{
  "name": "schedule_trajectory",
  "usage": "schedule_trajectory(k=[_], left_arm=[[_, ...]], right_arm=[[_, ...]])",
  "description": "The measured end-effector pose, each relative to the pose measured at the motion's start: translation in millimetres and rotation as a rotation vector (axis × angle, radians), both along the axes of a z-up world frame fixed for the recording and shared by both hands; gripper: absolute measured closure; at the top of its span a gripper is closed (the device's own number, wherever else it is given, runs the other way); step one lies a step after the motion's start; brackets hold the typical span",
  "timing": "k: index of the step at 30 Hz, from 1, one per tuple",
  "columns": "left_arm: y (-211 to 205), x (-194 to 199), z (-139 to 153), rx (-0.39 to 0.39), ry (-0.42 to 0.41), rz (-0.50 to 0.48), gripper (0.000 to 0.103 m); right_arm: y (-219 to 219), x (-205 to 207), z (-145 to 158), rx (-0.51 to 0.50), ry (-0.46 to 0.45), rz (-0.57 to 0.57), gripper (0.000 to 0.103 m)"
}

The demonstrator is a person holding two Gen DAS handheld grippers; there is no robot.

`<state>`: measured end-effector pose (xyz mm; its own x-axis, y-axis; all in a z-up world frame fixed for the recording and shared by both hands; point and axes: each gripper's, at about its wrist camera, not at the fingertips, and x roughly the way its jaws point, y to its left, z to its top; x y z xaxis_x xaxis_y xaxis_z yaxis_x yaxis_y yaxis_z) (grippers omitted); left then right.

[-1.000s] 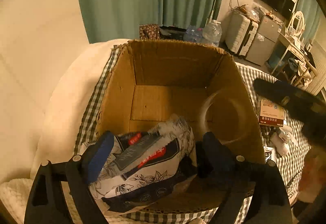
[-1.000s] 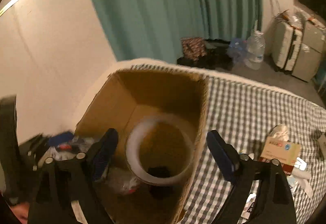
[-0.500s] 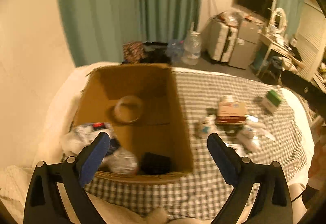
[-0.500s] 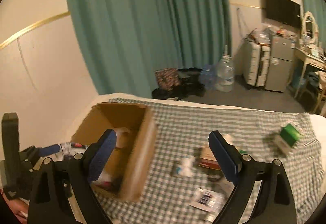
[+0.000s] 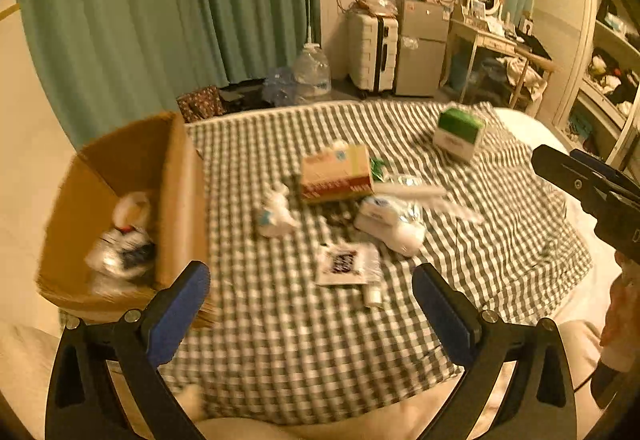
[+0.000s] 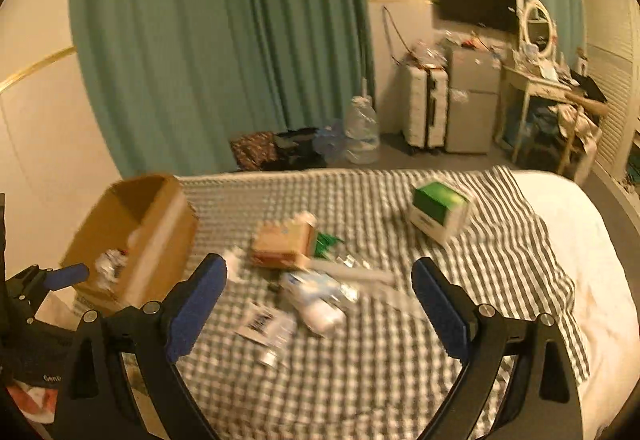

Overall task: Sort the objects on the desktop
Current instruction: 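Grasp the white bunny figurine with left gripper while right grasps the hair dryer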

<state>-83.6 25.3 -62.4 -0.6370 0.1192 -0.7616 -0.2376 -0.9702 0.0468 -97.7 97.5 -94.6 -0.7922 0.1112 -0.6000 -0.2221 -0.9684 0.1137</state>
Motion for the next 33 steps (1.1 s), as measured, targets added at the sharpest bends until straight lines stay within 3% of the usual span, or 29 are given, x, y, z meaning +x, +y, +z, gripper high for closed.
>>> schedule_trajectory(k=[8, 13, 17, 22, 25, 33], left_arm=[[21, -16, -89, -0.055, -0.035, 0.084, 0.000], [14, -41, -115, -0.048, -0.045, 0.134, 0.000], [5, -65, -122, -0.044, -0.017, 0.161, 0.000], [-12, -109, -144, -0.017, -0.059, 0.210, 0.000], [-20, -128, -154, -0.020, -0.034, 0.244, 0.000], [-29, -163, -174, 0.006, -0.024, 0.250, 0.000]], right_arm=[[19, 1, -88, -0.028, -0.074, 0.062, 0.009], [19, -25, -137, -0.040, -0.136, 0.111, 0.009], [21, -57, -153, -0.069, -0.151, 0.153, 0.010], [19, -97, -177, -0.092, -0.176, 0.190, 0.012], [14, -115, -196, -0.096, -0.226, 0.212, 0.019], [3, -126, -209, -0.049, -0.241, 0.243, 0.022]])
